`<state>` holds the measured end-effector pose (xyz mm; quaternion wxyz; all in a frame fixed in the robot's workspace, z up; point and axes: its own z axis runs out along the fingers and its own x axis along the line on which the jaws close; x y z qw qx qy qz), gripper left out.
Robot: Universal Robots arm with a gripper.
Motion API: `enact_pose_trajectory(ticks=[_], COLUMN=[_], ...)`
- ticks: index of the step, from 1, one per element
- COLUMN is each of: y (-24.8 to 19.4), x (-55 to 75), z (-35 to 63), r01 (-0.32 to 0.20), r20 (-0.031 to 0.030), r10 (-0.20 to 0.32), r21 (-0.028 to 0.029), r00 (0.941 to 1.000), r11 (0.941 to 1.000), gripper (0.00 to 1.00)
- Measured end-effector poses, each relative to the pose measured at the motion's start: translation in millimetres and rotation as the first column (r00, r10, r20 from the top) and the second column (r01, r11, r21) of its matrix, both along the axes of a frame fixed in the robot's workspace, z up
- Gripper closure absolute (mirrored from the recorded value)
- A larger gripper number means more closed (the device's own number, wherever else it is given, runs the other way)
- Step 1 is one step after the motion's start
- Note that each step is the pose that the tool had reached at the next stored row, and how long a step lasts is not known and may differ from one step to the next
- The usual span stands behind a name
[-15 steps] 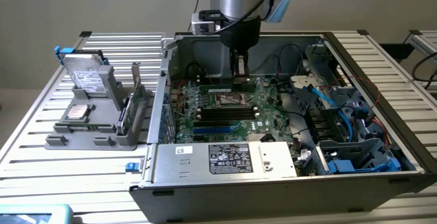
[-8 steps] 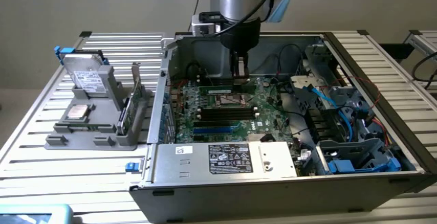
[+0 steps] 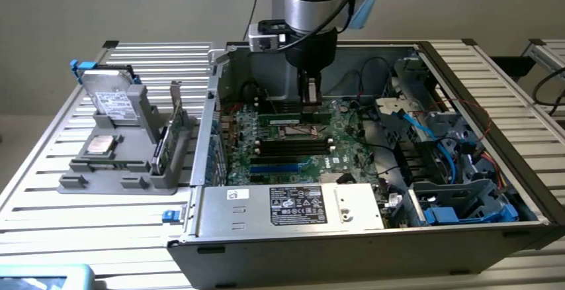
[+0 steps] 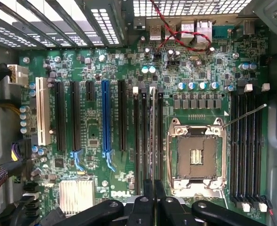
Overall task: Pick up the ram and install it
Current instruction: 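Insert the ram into the slot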
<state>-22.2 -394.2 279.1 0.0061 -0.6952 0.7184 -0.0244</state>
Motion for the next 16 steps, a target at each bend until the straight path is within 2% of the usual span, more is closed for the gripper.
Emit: enact_pose_trajectory(ticks=[5, 16], y=[-4.3, -4.9], x=[0.5, 3.7], z=[-1.5, -13.7], r01=[0.0, 0.0], r20=[0.0, -0.0013], r10=[0.0, 0.0], r21=[0.0001, -0.0004], r00=[1.0, 1.0], r11=[1.0, 1.0], gripper=[0.88, 0.88])
